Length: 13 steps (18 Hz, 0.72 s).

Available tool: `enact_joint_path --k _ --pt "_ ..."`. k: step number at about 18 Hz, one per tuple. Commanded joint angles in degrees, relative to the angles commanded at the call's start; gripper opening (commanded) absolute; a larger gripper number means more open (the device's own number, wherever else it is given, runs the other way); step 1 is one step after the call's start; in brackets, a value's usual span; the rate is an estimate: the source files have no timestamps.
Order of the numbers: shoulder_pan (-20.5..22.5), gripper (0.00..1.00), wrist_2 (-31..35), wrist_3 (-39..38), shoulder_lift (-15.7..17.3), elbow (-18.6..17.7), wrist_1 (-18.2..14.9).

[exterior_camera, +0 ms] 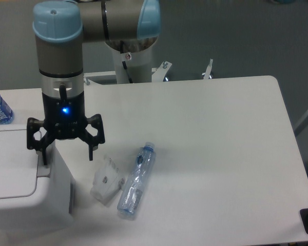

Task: Open the trash can
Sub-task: 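Push the trash can lid with the gripper fingers to swing it open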

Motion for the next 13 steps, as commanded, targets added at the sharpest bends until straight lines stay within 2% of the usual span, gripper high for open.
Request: enact_joint_path --k 13 --pt "0.00 1.00 0.00 0.17 -0.61 0.17 0.00"
